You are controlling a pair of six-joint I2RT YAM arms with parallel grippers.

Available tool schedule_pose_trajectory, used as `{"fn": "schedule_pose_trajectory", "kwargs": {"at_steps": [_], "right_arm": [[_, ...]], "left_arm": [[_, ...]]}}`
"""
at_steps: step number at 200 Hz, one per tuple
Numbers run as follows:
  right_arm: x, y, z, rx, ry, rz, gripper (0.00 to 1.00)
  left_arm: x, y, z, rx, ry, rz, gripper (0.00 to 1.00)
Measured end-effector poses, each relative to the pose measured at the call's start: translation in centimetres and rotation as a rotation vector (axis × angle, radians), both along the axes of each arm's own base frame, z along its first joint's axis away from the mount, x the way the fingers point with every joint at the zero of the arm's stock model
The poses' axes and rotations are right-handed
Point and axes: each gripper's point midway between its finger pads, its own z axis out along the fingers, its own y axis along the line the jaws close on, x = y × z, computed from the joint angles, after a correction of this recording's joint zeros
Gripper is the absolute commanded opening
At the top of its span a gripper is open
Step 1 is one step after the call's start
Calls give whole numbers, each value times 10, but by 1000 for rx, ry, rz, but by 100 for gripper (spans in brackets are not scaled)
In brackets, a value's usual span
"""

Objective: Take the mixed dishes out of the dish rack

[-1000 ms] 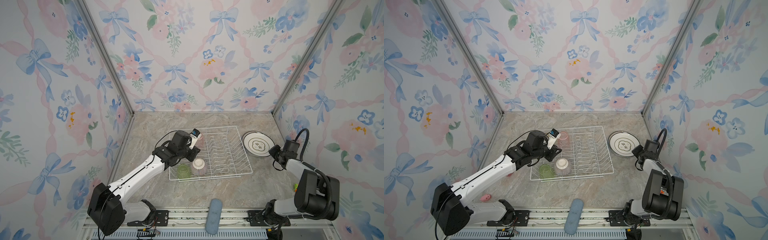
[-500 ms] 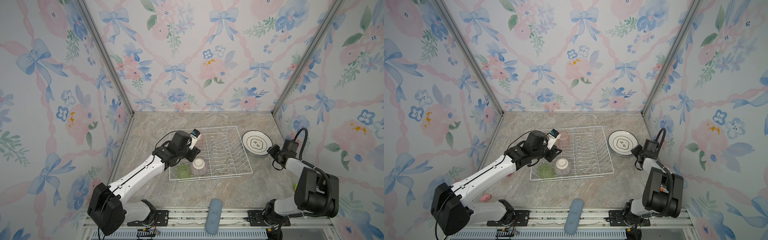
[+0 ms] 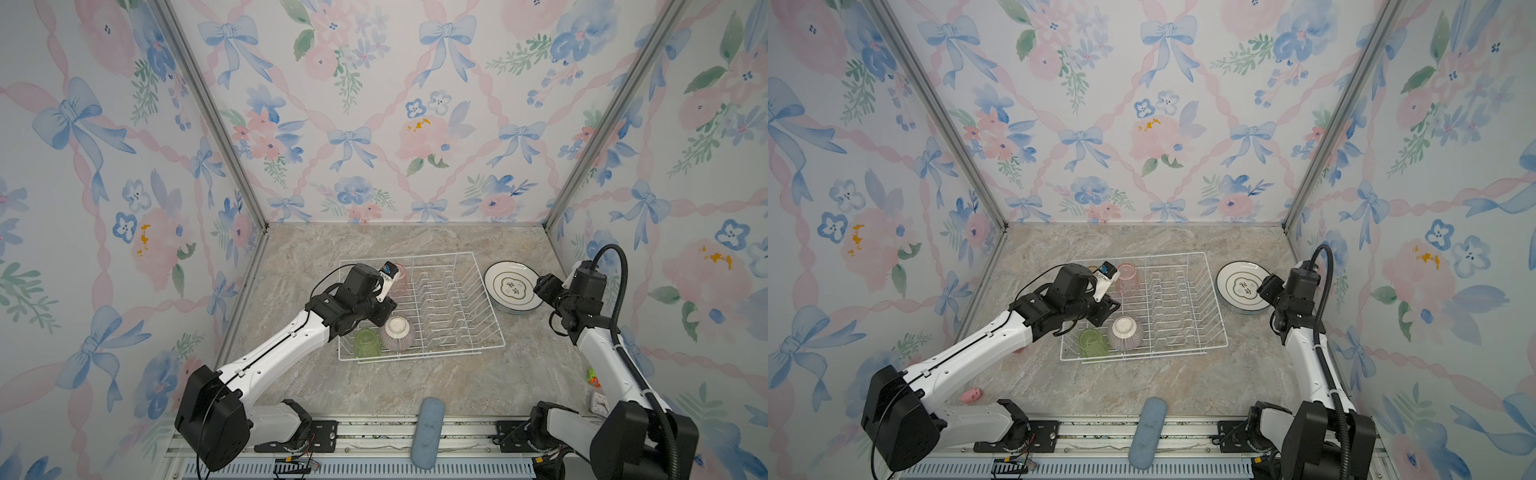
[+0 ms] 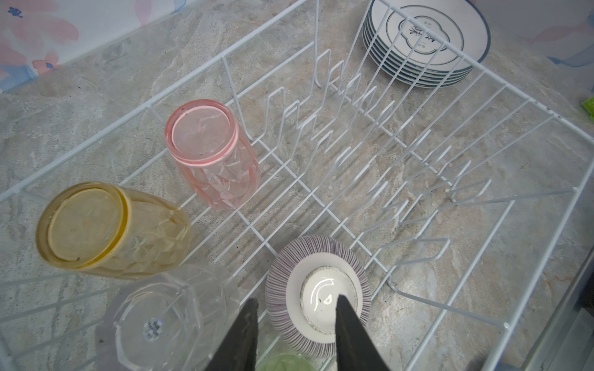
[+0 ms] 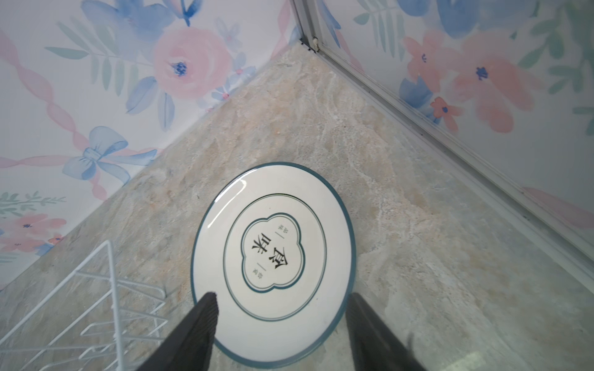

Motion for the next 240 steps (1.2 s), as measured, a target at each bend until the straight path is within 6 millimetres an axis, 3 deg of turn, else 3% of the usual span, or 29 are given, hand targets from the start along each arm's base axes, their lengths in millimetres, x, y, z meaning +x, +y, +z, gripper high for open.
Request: {"fn": "schedule_pose_trajectory", "kwargs": {"at_steps": [28,62,104,122,142,169,198,240], "right_arm": [[-19,41,35,-59,-46,146,67],[-51,85,52,-97,-48,325,64],[-71,96,32,-107,70,401,63],[-73,101,23,-95,112,421,62],[-73,111,12,-80,145,460,59],[-72,121,-2,-70,197,493,54],[-70,121,-18,-55,249,488,41],[-67,125,-36,-39,302,501,41]], "left_arm": [[-2,12,-8,48,24,44,32],[2,45,-6,116,7,200,29],[16,117,17,88,-33,481,26],[16,145,6,90,4,570,25],[11,162,-15,106,70,622,24],[5,168,-29,108,126,638,24],[5,163,-32,80,155,620,24],[5,156,-42,38,209,590,24]]}}
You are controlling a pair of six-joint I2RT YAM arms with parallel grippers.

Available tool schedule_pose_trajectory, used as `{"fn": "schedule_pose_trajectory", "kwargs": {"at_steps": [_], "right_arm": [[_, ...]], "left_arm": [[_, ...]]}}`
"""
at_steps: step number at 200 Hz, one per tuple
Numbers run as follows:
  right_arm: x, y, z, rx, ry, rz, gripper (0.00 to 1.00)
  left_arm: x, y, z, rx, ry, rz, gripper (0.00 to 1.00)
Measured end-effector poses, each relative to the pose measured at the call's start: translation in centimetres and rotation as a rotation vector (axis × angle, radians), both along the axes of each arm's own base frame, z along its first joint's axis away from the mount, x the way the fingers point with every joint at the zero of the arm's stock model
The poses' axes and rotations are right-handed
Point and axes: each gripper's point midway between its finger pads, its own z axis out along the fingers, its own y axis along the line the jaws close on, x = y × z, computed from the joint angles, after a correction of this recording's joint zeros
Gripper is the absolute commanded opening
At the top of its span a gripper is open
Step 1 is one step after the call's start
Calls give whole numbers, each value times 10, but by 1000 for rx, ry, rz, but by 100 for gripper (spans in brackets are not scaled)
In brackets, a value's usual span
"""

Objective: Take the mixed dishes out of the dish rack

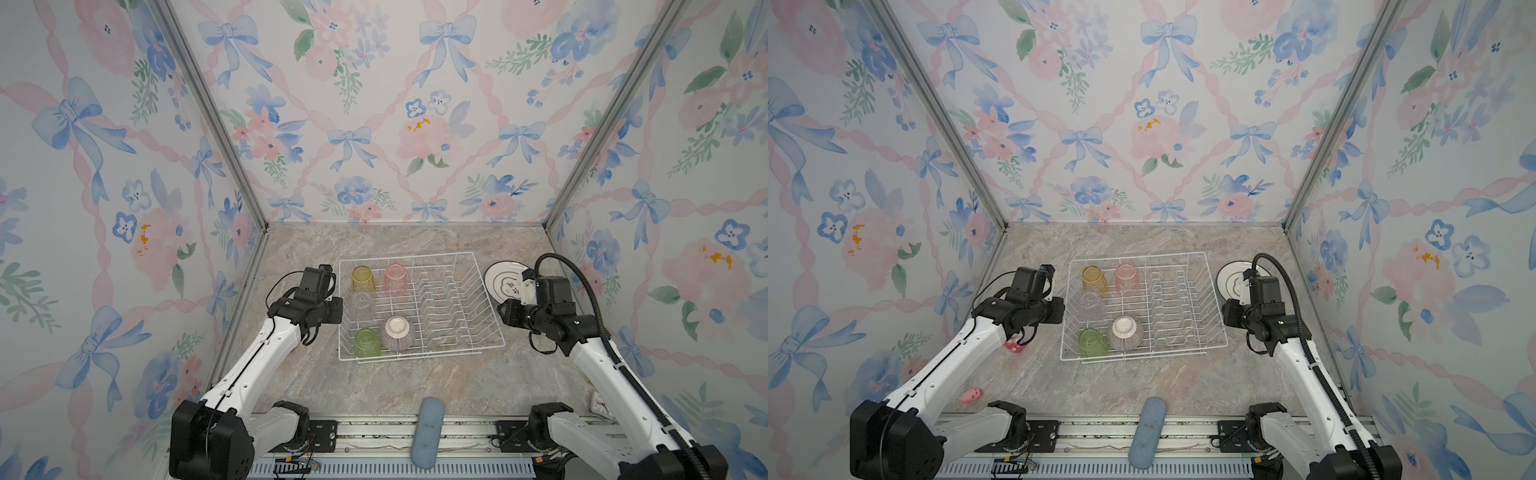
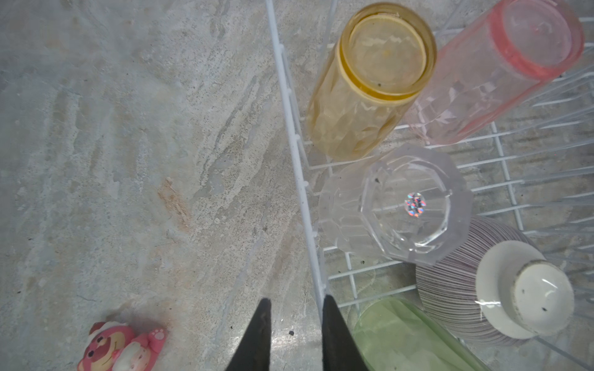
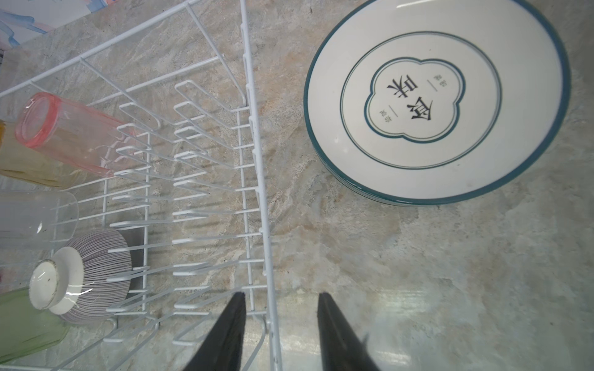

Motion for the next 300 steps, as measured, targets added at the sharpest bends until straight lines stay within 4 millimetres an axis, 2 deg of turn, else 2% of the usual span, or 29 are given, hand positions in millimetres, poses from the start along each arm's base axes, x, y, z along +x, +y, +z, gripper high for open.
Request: {"fn": "schedule_pose_trajectory", "kwargs": {"at_steps": [88,144,178,258,300], "right_arm": [[13,11,-15,18,32,18,39],[17,13,-22,17,45,20,39],[19,13,-24,17,47,20,37],[24,17,-38,17,89,24,24],[26,22,-41,32,91,41,8]], "left_arm": [[5,-11,-12,-55,37,-32,21],[9,-15,-21,-67,63,-54,5],[9,-15,-20,-80,68,-39,3],[17,-16,-20,-80,74,-39,3],[19,-17,-20,-80,77,-39,3]]}}
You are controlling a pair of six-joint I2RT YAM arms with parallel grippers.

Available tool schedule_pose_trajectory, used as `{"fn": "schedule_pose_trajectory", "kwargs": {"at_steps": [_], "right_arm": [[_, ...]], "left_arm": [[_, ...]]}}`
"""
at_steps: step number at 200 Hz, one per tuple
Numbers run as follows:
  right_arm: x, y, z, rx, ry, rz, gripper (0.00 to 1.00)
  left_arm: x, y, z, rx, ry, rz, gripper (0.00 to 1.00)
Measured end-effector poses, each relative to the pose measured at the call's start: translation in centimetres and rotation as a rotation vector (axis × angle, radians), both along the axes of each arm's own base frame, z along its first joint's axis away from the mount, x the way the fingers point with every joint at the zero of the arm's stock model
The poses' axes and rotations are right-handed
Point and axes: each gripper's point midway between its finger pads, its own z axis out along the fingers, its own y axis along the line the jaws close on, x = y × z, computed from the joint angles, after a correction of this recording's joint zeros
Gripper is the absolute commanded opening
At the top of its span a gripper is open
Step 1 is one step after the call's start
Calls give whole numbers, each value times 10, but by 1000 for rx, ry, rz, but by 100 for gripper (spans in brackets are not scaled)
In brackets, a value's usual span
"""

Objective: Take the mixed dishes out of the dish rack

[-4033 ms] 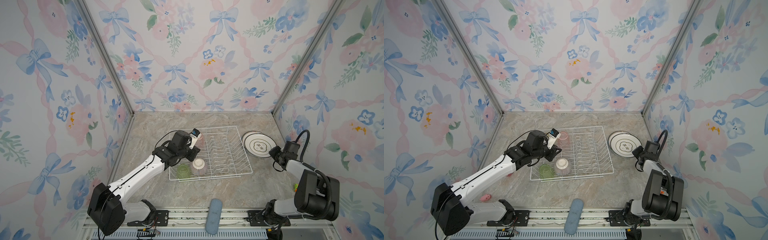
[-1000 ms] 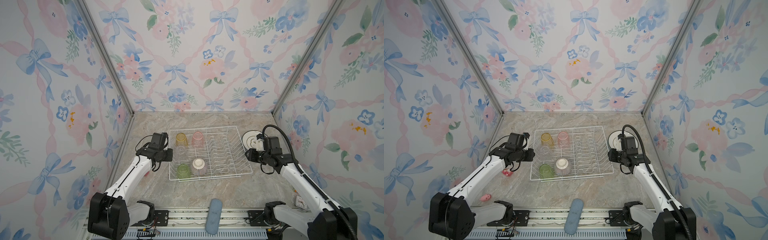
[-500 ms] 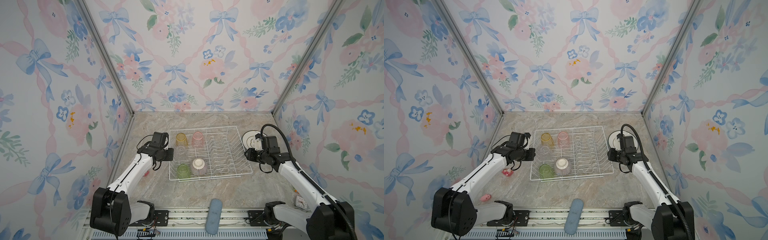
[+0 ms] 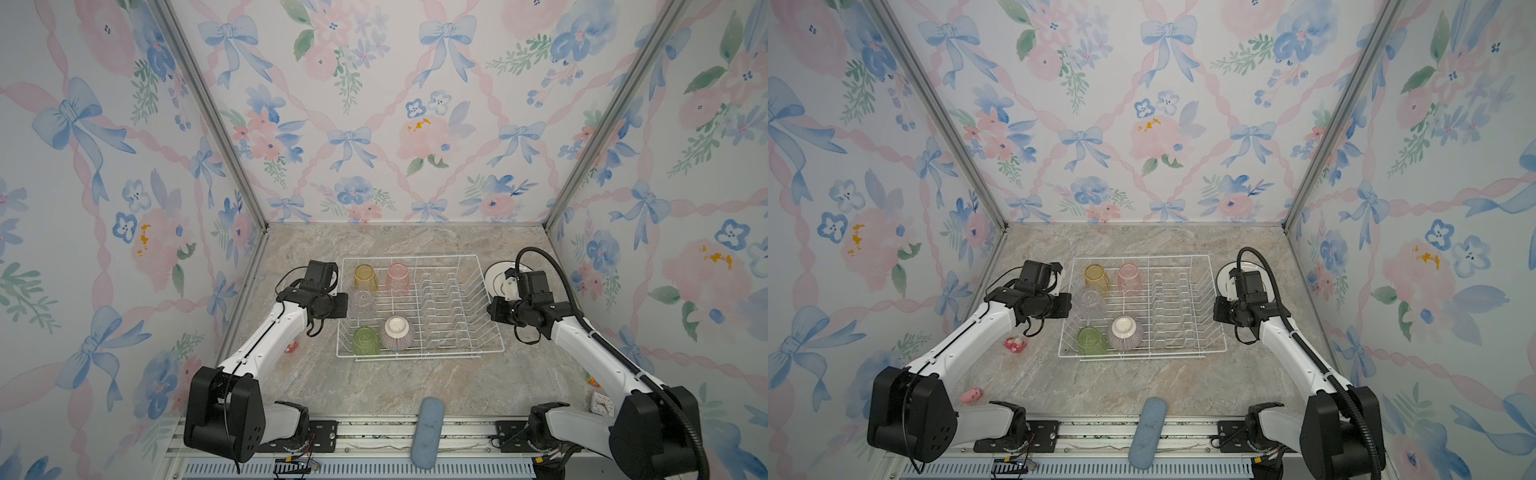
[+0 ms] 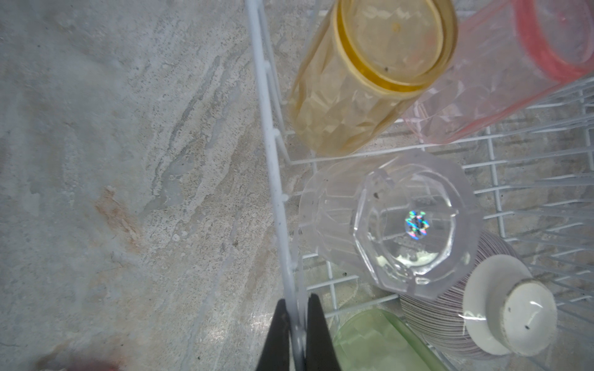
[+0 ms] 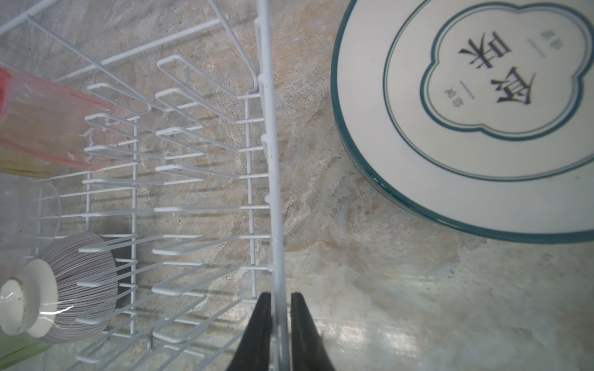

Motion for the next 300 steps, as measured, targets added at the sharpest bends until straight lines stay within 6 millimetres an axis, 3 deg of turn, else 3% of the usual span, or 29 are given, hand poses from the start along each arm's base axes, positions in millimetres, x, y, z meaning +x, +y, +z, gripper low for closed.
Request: {"fn": "schedule_pose_trajectory", "kwargs": {"at_steps": [35,100,176,199,252,300], "right_arm": [[3,4,1,5,-3,27,0],[15,7,1,-1,-1,37,0],[28,10,1,-8,-6,51,0],[28,10,1,-9,-7,53,11],[29,5,7,-24,-22,22,51],[24,-2,29,-48,-80,4,61]], "left_arm": [[4,2,0,7,-10,3,4],[12,5,1,25,-10,8,5],[15,7,3,54,-24,-15,18],[15,7,4,58,-31,-24,24],[15,11,24,65,-95,-17,48],[13,16,55,68,-194,7,44]]}}
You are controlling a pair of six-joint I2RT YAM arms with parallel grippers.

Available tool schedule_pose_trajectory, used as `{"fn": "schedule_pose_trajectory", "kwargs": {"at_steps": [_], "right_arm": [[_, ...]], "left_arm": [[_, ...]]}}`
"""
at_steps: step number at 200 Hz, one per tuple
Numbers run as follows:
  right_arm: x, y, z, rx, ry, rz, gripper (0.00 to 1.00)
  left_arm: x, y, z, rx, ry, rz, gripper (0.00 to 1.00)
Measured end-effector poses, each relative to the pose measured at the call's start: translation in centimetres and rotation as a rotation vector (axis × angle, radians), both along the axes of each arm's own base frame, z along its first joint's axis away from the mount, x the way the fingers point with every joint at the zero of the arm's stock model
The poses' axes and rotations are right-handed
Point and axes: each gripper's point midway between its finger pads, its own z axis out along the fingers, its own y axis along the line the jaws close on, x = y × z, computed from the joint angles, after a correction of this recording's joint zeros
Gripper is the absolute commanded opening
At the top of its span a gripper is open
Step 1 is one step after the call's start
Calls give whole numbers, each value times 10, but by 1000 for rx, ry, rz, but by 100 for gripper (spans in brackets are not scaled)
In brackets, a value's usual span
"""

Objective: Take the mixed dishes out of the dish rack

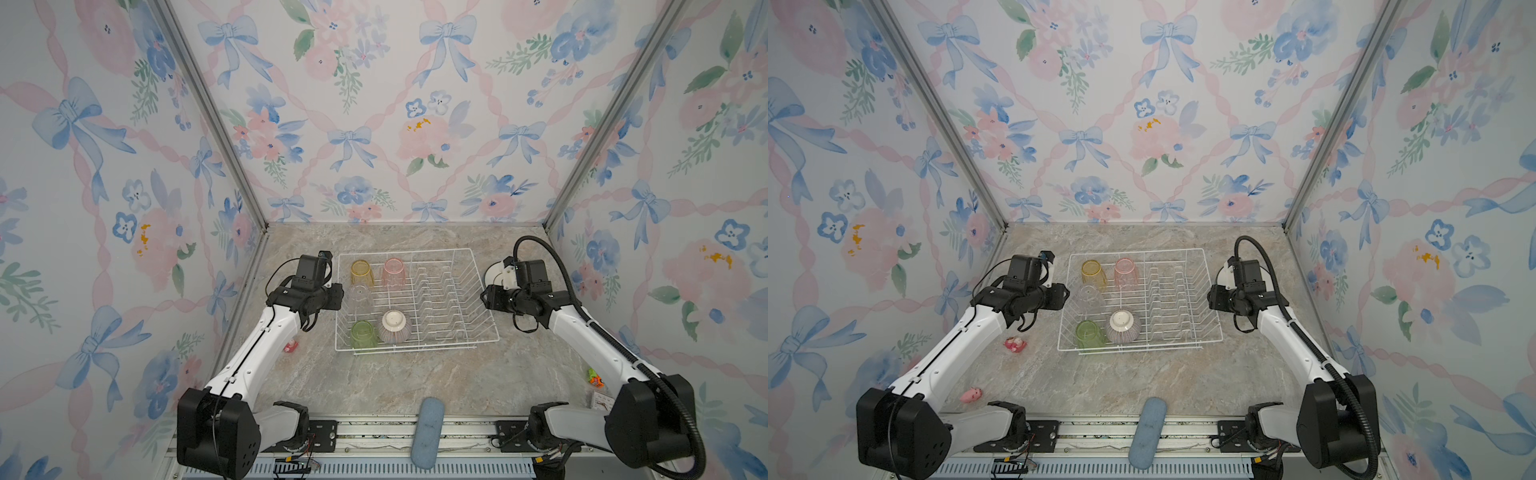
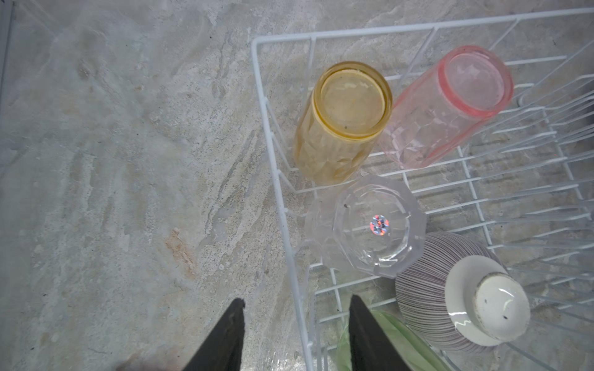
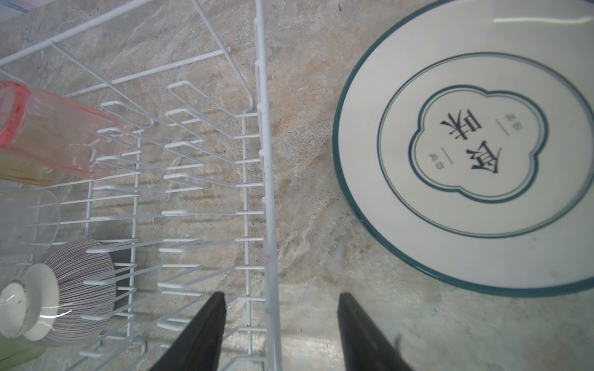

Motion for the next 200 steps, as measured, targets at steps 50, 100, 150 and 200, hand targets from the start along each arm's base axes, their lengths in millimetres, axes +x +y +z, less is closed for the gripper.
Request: {"fn": "schedule_pose_trajectory", "kwargs": {"at_steps": [50,100,150,200], "right_arm": [[-12,-4,50,10,-122,-8,64],[-30,5,77,43,-190,27,66],[-44,36,80,72,-187,116,68],[-52,50,77,72,-172,163,68]], "left_arm": [[-16,-17,42,-35,-131,-64,47],[-51,-79,64,-74,-194,-282,50],[-57,-140,31,3,-88,-437,51],[-50,-163,-14,79,48,-478,50]]}}
